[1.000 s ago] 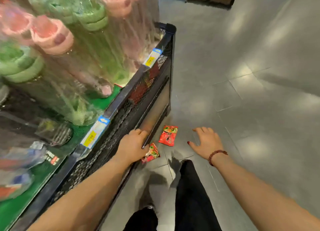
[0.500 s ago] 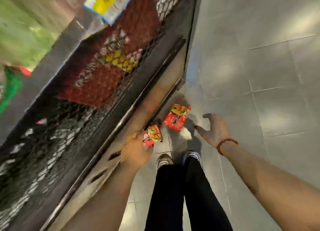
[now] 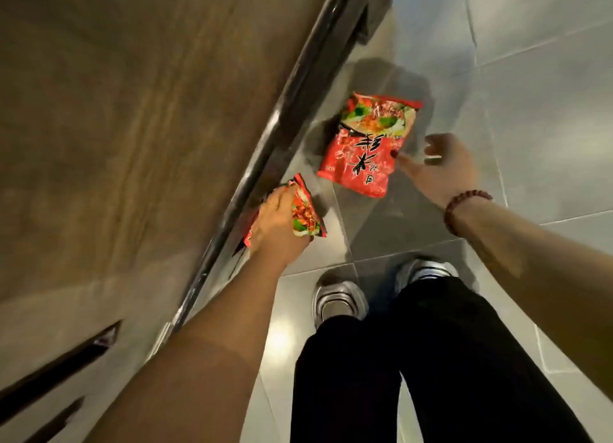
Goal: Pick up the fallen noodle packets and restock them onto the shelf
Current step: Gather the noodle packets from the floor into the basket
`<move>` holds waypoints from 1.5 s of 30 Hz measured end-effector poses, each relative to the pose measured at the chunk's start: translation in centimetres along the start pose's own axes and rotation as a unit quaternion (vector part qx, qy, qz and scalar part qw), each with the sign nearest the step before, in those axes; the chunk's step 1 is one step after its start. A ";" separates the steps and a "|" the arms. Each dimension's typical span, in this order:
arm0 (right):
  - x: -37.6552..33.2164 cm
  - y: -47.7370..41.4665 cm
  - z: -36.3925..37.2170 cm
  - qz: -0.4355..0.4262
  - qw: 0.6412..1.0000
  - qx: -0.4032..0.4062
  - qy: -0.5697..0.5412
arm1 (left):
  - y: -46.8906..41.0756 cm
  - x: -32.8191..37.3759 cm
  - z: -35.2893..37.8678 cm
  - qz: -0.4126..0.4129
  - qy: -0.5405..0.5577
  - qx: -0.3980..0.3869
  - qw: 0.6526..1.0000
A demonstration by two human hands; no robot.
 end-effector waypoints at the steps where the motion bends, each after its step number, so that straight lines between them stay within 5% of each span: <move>1: 1.0 -0.9 0.9 0.008 1.000 -0.002 -0.021 | -0.9 -0.8 0.9 -0.006 -0.002 -0.007 1.000; 7: 4.3 -5.1 5.6 0.063 0.989 -0.007 -0.137 | -4.5 -5.0 3.5 -0.074 -0.039 -0.036 0.996; 11: 4.6 -7.5 7.3 0.080 0.974 0.044 -0.209 | -5.8 -6.8 4.1 -0.114 0.046 -0.097 0.988; 22: 5.1 -7.0 6.5 0.099 0.969 -0.001 -0.228 | -3.4 -5.9 3.9 -0.193 0.123 -0.034 0.973; 33: 4.6 11.6 -7.2 0.033 0.960 -0.037 -0.277 | 11.6 2.4 -0.9 -0.215 0.414 0.003 0.885; 45: -7.6 40.6 -16.1 -0.005 0.959 -0.118 -0.259 | 35.1 14.0 -19.2 -0.081 0.543 -0.029 0.835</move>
Point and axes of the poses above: each hand's wrist, its own y-axis away from the middle knuckle, its own z-axis out of the palm, x = y × z, the point moved 9 cm from there along -y, towards the middle knuckle, and after that the axes turned 10 degrees about -x, right-handed, at the moved point
